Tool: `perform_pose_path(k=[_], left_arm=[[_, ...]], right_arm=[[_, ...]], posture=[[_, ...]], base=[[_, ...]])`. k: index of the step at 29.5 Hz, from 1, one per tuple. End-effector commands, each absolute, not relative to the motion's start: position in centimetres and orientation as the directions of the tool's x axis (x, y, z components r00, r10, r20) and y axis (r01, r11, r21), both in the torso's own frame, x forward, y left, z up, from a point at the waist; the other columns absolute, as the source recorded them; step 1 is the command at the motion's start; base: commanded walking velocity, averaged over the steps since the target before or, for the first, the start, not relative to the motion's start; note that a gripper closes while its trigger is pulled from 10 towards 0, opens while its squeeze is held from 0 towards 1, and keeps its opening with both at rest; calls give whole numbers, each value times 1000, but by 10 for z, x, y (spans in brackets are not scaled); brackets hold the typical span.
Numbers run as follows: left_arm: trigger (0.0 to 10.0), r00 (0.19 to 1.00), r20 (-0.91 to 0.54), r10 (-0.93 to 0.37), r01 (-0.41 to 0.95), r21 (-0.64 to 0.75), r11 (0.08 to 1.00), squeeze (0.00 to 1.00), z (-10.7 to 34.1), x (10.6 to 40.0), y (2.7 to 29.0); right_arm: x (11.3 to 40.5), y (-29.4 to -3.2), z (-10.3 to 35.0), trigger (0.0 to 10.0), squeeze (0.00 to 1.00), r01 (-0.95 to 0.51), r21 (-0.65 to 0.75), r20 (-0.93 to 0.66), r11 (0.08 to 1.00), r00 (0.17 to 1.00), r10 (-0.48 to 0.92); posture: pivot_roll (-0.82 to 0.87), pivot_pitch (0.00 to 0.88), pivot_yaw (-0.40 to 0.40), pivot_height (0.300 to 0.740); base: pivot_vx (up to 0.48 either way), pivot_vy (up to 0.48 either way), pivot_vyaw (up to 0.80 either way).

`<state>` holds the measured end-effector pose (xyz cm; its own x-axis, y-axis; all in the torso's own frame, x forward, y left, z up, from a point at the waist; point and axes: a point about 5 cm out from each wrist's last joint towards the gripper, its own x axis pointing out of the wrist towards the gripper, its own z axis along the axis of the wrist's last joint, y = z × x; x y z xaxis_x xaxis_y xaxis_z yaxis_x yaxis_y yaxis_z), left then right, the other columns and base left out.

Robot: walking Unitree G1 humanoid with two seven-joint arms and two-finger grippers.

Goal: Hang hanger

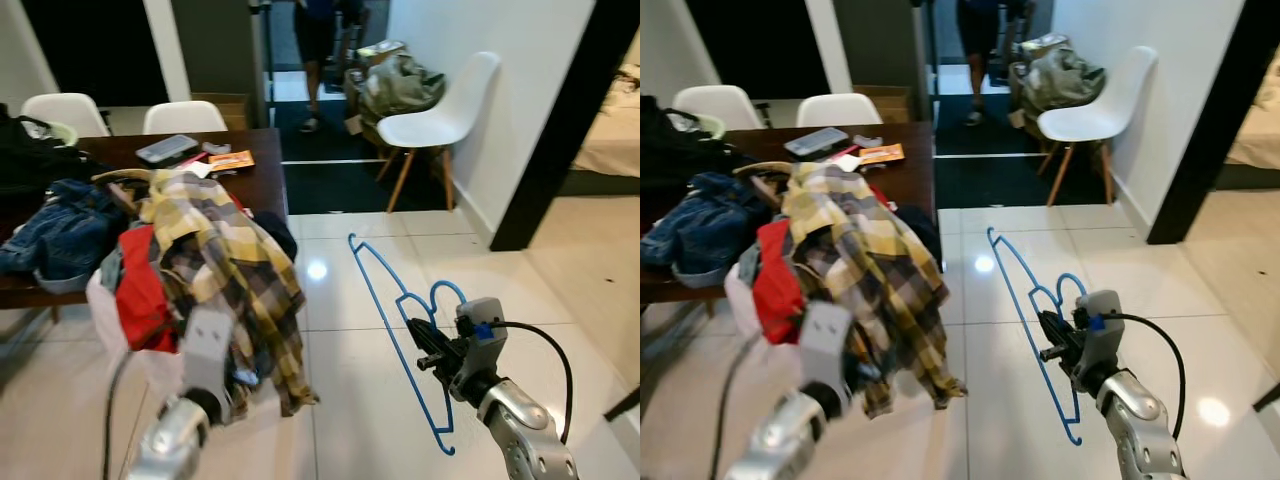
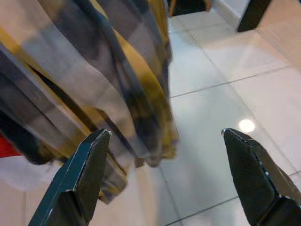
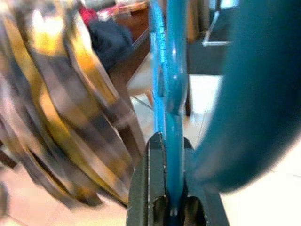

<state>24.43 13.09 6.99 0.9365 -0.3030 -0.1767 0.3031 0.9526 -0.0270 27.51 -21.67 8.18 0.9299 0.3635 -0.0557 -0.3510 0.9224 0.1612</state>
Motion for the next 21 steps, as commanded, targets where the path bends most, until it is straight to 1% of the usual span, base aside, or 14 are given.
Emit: perform_pose_path(k=[1, 3, 4, 5, 8, 10, 11, 12, 15, 16, 17, 18, 19, 21], left_arm=[[10000, 933, -119, -338, 336, -40, 941, 0, 75, 248, 130], [10000, 932, -103, -348, 344, -51, 937, 0, 76, 249, 130], [10000, 927, -94, -364, 360, -57, 931, 0, 76, 250, 129], [10000, 927, -94, -364, 360, -57, 931, 0, 76, 250, 129], [10000, 907, -72, -414, 409, -75, 909, 0, 79, 248, 128], [10000, 907, -72, -414, 409, -75, 909, 0, 79, 248, 128], [10000, 895, -64, -442, 435, -99, 895, 0, 81, 246, 127], [10000, 895, -64, -442, 435, -99, 895, 0, 81, 246, 127], [10000, 772, -69, -632, 616, -166, 770, 0, 82, 240, 115], [10000, 772, -69, -632, 616, -166, 770, 0, 82, 240, 115], [10000, 742, -71, -667, 649, -177, 740, 0, 82, 240, 113], [10000, 742, -71, -667, 649, -177, 740, 0, 82, 240, 113], [10000, 724, -70, -687, 665, -196, 721, 0, 83, 239, 113], [10000, 724, -67, -687, 663, -208, 719, 0, 84, 241, 115]], right_arm=[[275, -217, 86, 10000, 0, -358, 223, 0, 907, 930, 367], [275, -217, 86, 10000, 0, -360, 236, 11, 903, 930, 368], [275, -222, 91, 10000, 0, -344, 297, 57, 891, 938, 343], [275, -222, 91, 10000, 0, -344, 297, 57, 891, 938, 343], [271, -243, 107, 10000, 0, -338, 515, 232, 788, 940, 252], [271, -243, 107, 10000, 0, -338, 515, 232, 788, 940, 252], [268, -246, 110, 10000, 0, -358, 551, 272, 753, 931, 243], [268, -246, 110, 10000, 0, -358, 551, 272, 753, 931, 243], [260, -247, 126, 10000, 0, -522, 635, 443, 570, 850, 285], [260, -247, 126, 10000, 0, -522, 635, 443, 570, 850, 285], [258, -247, 130, 10000, 0, -560, 642, 485, 524, 826, 288], [258, -247, 130, 10000, 0, -560, 642, 485, 524, 826, 288], [256, -248, 133, 10000, 0, -590, 643, 521, 489, 804, 286], [254, -246, 136, 10000, 0, -616, 638, 548, 462, 785, 290]], posture=[[-35, 0, -19, 740], [-35, 0, -19, 740], [-38, 0, -8, 740], [-38, 0, -8, 740], [-37, 0, 8, 740], [-37, 0, 8, 740], [-29, 0, 9, 740], [-29, 0, 9, 740], [-36, 0, 11, 740], [-36, 0, 11, 740], [-36, 0, 12, 740], [-36, 0, 12, 740], [-34, 0, 12, 740], [-30, 0, 9, 740]], base=[[0, 0, 781], [0, 0, 781], [0, 0, 781], [0, 0, 781], [0, 0, 781], [0, 0, 781], [0, 0, 781], [0, 0, 781], [0, 0, 781], [0, 0, 781], [0, 0, 781], [0, 0, 781], [0, 0, 781], [0, 0, 781]])
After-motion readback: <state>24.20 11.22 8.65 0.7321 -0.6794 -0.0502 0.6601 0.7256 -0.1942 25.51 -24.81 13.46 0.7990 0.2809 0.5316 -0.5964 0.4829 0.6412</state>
